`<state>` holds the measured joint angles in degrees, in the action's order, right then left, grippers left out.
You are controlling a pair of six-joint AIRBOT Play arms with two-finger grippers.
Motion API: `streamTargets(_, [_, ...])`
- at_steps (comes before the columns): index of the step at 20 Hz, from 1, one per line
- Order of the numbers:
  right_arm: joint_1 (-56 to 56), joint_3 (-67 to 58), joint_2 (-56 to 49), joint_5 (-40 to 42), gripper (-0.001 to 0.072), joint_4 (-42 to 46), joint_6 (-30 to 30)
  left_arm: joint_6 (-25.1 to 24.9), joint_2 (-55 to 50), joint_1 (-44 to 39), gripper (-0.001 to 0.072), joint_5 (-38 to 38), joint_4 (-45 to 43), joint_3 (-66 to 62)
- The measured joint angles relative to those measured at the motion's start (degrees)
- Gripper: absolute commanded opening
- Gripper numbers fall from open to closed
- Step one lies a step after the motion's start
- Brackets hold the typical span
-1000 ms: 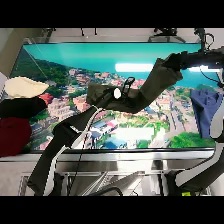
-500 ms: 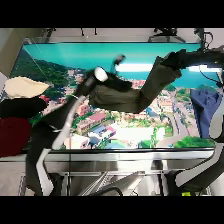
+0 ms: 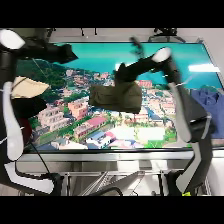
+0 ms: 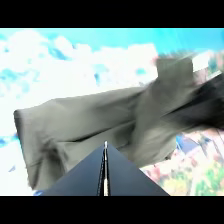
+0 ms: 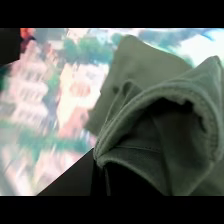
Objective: Fold the shirts.
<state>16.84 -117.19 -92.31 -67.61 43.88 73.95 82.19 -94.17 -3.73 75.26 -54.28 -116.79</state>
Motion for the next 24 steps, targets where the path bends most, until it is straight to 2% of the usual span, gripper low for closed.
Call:
streamTargets(1, [3.8, 0.0, -1.8, 4.8, 0.0035, 1.0, 0.0, -0.5, 0.9, 1.0, 0.0012, 1.0, 0.0, 0.0])
streamTargets(2, [7.0, 0.0, -3.5, 9.6, 0.0238, 1.6, -0.3, -1.1, 1.5, 1.6, 0.0012, 1.9, 0.0, 0.0])
streamTargets(3, [10.2, 0.0, -5.2, 15.0, 0.0569, 2.1, -1.6, -1.7, 2.0, 2.0, 0.0012, 2.9, 0.1, 0.2])
streamTargets(4, [13.0, 0.0, -6.7, 19.5, 0.0612, 2.5, -2.9, -2.3, 2.4, 2.2, 0.0012, 3.7, 0.1, 0.6])
streamTargets(7, [18.5, 0.0, -8.9, 29.3, 0.0600, 3.3, -5.3, -4.2, 2.9, 2.3, 0.0012, 4.8, 0.1, 3.2])
streamTargets(9, [19.3, 0.0, -7.4, 30.9, 0.0598, 3.6, -6.5, -5.2, 3.1, 2.4, 0.0011, 4.7, 0.1, 5.4])
streamTargets(10, [18.9, 0.0, -5.8, 30.1, 0.0536, 3.7, -6.9, -5.6, 3.1, 2.5, 0.0012, 4.5, 0.1, 6.4])
streamTargets(11, [17.8, 0.0, -3.7, 28.3, 0.0429, 4.4, -7.1, -6.1, 3.1, 2.8, 0.0012, 4.2, 0.2, 7.2])
streamTargets(13, [14.5, 0.0, 0.9, 23.1, 0.0472, 8.0, -5.6, -6.4, 3.3, 3.2, 0.0012, 3.8, 0.2, 8.1])
streamTargets(17, [3.3, 1.9, 7.1, 10.9, 0.0472, 20.0, 4.5, -6.8, 3.3, 3.8, 0.0011, 3.8, 0.5, 7.4])
streamTargets(18, [0.0, 3.1, 7.5, 7.8, 0.0512, 21.6, 6.7, -6.8, 3.3, 3.8, 0.0012, 4.3, 0.5, 6.6])
streamTargets(19, [-3.4, 4.9, 7.5, 4.8, 0.0642, 22.6, 8.9, -6.6, 3.3, 3.9, 0.0012, 4.8, 0.5, 5.8])
streamTargets(22, [-10.6, 10.8, 5.5, -1.1, 0.0655, 21.5, 12.2, -5.8, 3.3, 4.0, 0.0011, 6.0, 0.5, 3.2])
streamTargets(24, [-12.8, 13.8, 3.2, -3.2, 0.0655, 17.2, 12.6, -5.5, 3.3, 4.0, 0.0012, 6.6, 0.5, 2.1])
